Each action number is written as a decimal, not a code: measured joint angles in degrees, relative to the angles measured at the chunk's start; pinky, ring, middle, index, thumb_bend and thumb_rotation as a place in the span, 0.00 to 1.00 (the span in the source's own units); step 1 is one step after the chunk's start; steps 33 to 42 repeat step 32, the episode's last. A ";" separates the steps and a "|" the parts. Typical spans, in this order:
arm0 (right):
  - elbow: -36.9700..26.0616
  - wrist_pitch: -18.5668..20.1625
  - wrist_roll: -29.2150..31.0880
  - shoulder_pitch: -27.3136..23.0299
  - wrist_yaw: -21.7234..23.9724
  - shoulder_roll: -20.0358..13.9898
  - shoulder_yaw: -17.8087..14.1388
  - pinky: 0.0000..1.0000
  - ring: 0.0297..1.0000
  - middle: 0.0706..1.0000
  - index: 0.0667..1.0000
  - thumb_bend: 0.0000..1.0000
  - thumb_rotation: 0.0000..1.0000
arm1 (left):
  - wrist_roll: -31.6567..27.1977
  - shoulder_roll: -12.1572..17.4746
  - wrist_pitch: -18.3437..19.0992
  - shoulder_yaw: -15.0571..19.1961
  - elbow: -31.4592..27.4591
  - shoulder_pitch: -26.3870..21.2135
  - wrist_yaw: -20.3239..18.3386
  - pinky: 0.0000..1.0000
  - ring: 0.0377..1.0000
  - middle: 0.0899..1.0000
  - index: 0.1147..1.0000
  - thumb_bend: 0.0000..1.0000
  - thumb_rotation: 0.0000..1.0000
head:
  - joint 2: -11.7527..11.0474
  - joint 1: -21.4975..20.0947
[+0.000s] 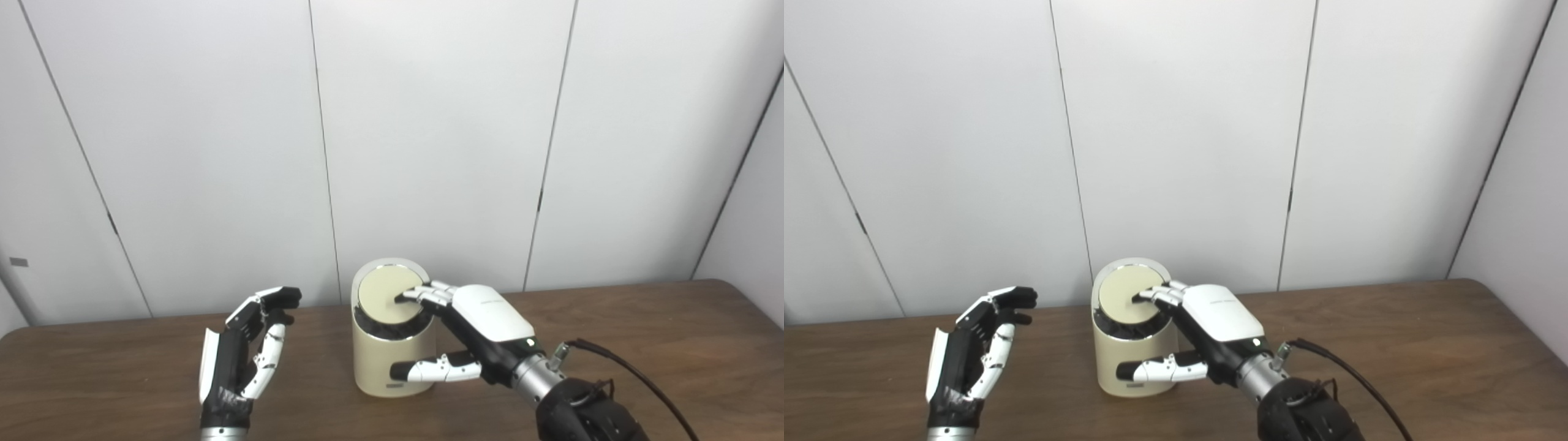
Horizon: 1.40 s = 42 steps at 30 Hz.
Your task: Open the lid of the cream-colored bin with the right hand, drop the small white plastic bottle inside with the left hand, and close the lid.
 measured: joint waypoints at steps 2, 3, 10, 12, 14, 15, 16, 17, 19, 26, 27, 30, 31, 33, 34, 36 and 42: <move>0.00 -0.22 0.50 -0.01 -0.80 -0.09 -0.49 0.89 0.94 0.88 0.84 0.74 0.95 | 0.00 0.00 0.00 0.02 0.00 0.00 -0.02 0.59 0.67 0.66 0.63 0.20 0.60 | 0.00 0.09; 0.00 -0.24 0.72 -0.01 -0.89 -0.19 -0.59 0.88 0.94 0.88 0.84 0.74 0.94 | 0.00 0.00 0.00 0.02 0.00 0.00 -0.02 0.59 0.67 0.66 0.63 0.21 0.60 | 0.00 0.09; 0.00 -0.24 1.81 0.46 -0.89 -0.31 -0.61 0.87 0.93 0.88 0.83 0.73 0.91 | 0.00 -0.27 0.00 0.03 0.01 0.00 -0.02 0.58 0.66 0.65 0.62 0.23 0.62 | 0.09 0.18; 0.00 -0.24 2.04 0.84 -0.91 -0.30 -0.71 0.86 0.92 0.87 0.83 0.73 0.89 | 0.00 -0.27 0.00 0.03 0.00 0.00 -0.01 0.59 0.67 0.66 0.63 0.22 0.61 | 0.00 0.35; 0.02 -0.41 3.45 1.64 -1.82 -0.09 -1.43 0.85 0.92 0.89 0.85 0.72 0.90 | -0.03 -0.30 0.00 0.03 0.00 0.02 -0.02 0.59 0.67 0.66 0.63 0.22 0.61 | 0.09 0.44; 0.03 -0.90 4.85 2.27 -3.12 0.26 -2.27 0.86 0.93 0.90 0.87 0.70 0.91 | -0.08 -0.36 0.00 0.04 0.00 0.03 -0.02 0.59 0.67 0.66 0.63 0.22 0.61 | 0.09 0.44; 0.15 -1.66 6.56 3.02 -4.76 0.81 -3.36 0.86 0.93 0.91 0.87 0.62 0.91 | -0.10 -0.41 0.00 0.10 0.00 0.07 -0.01 0.59 0.67 0.66 0.63 0.22 0.60 | 0.09 0.44; 0.37 -3.00 8.30 3.79 -6.87 1.35 -4.34 0.82 0.91 0.90 0.86 0.51 0.86 | -0.09 -0.46 0.00 0.13 0.00 0.10 0.00 0.59 0.67 0.66 0.63 0.22 0.61 | -0.09 0.61; 2.12 -8.56 12.86 5.69 -12.86 2.95 -6.96 0.71 0.83 0.83 0.79 0.28 0.67 | -0.09 -0.52 0.00 0.15 -0.02 0.23 0.00 0.59 0.67 0.66 0.63 0.21 0.61 | 0.00 0.88; 10.63 -24.04 23.79 11.55 -28.48 7.92 -13.69 0.65 0.75 0.75 0.70 0.27 0.69 | -0.08 -0.60 0.00 0.22 -2.10 1.45 -0.05 0.59 0.68 0.67 0.64 0.21 0.64 | 0.09 1.05; 11.54 -25.03 24.98 12.01 -29.73 8.41 -14.55 0.66 0.74 0.74 0.70 0.29 0.66 | -0.08 -0.58 0.00 0.27 -2.30 1.60 -0.06 0.59 0.68 0.67 0.64 0.21 0.64 | 0.00 1.14; 12.87 -28.42 28.82 13.33 -32.57 9.23 -16.46 0.67 0.74 0.73 0.69 0.32 0.56 | -0.08 -0.57 0.00 0.56 -3.09 2.00 -0.12 0.58 0.67 0.66 0.64 0.19 0.62 | 0.17 1.14; 13.58 -29.64 29.66 13.44 -33.18 9.23 -16.88 0.67 0.74 0.73 0.69 0.31 0.53 | -0.08 -0.57 0.00 0.62 -3.71 2.15 -0.17 0.58 0.67 0.66 0.64 0.19 0.62 | 0.35 1.23; 14.01 -30.26 30.38 13.50 -33.61 9.22 -17.25 0.67 0.74 0.73 0.69 0.31 0.50 | -0.08 -0.57 0.00 0.63 -4.33 2.19 -0.23 0.58 0.66 0.66 0.63 0.20 0.60 | 0.44 1.32; 14.01 -30.26 30.38 13.50 -33.61 9.22 -17.25 0.67 0.74 0.73 0.69 0.31 0.50 | -0.08 -0.57 0.00 0.63 -4.33 2.19 -0.23 0.58 0.66 0.66 0.63 0.20 0.60 | 0.44 1.32; 14.01 -30.26 30.38 13.50 -33.61 9.22 -17.25 0.67 0.74 0.73 0.69 0.31 0.50 | -0.08 -0.57 0.00 0.63 -4.33 2.19 -0.23 0.58 0.66 0.66 0.63 0.20 0.60 | 0.44 1.32; 14.01 -30.26 30.38 13.50 -33.61 9.22 -17.25 0.67 0.74 0.73 0.69 0.31 0.50 | -0.08 -0.57 0.00 0.63 -4.33 2.19 -0.23 0.58 0.66 0.66 0.63 0.20 0.60 | 0.44 1.32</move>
